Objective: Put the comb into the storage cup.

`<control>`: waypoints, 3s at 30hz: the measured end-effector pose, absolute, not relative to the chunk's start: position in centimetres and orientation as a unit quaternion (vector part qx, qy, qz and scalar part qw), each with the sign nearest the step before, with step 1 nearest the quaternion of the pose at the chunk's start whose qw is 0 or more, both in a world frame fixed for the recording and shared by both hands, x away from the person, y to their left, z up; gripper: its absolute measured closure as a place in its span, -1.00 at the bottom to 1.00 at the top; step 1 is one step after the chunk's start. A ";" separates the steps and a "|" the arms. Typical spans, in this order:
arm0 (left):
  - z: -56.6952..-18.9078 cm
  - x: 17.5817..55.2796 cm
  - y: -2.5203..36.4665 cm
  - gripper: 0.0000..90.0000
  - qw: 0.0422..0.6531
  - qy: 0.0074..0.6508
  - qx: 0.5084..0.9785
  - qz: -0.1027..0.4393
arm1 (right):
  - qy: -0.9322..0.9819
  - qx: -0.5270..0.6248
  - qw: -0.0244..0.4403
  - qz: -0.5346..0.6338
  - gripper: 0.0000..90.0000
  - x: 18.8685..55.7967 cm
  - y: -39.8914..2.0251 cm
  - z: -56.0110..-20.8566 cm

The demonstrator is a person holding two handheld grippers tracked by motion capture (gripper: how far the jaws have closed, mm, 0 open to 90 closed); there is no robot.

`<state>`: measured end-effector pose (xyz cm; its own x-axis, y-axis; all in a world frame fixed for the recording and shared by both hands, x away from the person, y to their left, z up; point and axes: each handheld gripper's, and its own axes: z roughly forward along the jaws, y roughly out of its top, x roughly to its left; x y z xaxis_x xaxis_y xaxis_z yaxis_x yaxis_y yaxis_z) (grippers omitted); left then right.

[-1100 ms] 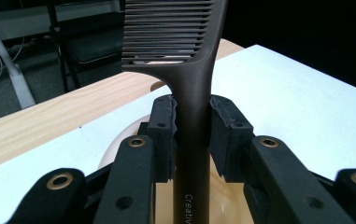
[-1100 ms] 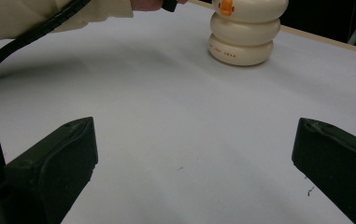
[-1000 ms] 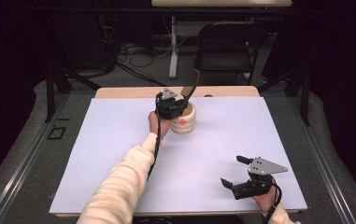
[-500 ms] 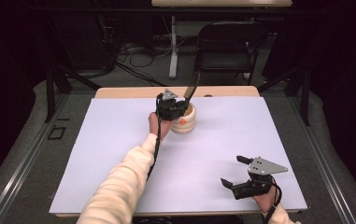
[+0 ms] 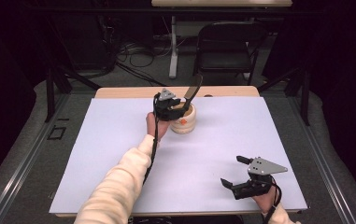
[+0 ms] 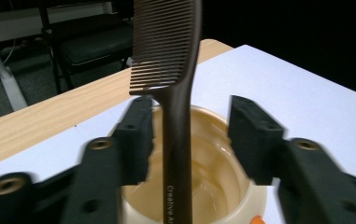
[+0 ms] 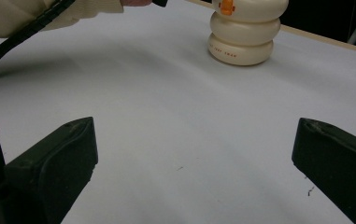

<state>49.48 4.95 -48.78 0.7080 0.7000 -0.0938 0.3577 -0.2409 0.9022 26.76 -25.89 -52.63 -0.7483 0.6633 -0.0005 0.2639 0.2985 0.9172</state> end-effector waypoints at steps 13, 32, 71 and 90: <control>-47.4 48.0 6.1 -0.65 0.485 0.325 0.797 0.153 | 0.781 0.299 0.193 0.513 -1.00 26.7 -25.8 -52.6; -46.9 45.4 8.8 -1.00 0.466 0.310 0.813 0.161 | 0.782 0.298 0.194 0.512 -1.00 26.8 -25.8 -52.7; -49.1 38.0 14.6 -1.00 0.457 0.319 0.810 0.185 | 0.783 0.296 0.196 0.511 -1.00 26.6 -25.8 -52.6; -49.6 34.6 16.3 -1.00 0.454 0.319 0.810 0.192 | 0.783 0.295 0.197 0.510 -1.00 26.6 -25.8 -52.6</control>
<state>34.55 16.27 -49.64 0.7235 0.6900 0.0208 0.3422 -0.3846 0.8573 26.56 -25.85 -52.57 -0.7483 0.6634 -0.0072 0.2613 0.3046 0.9159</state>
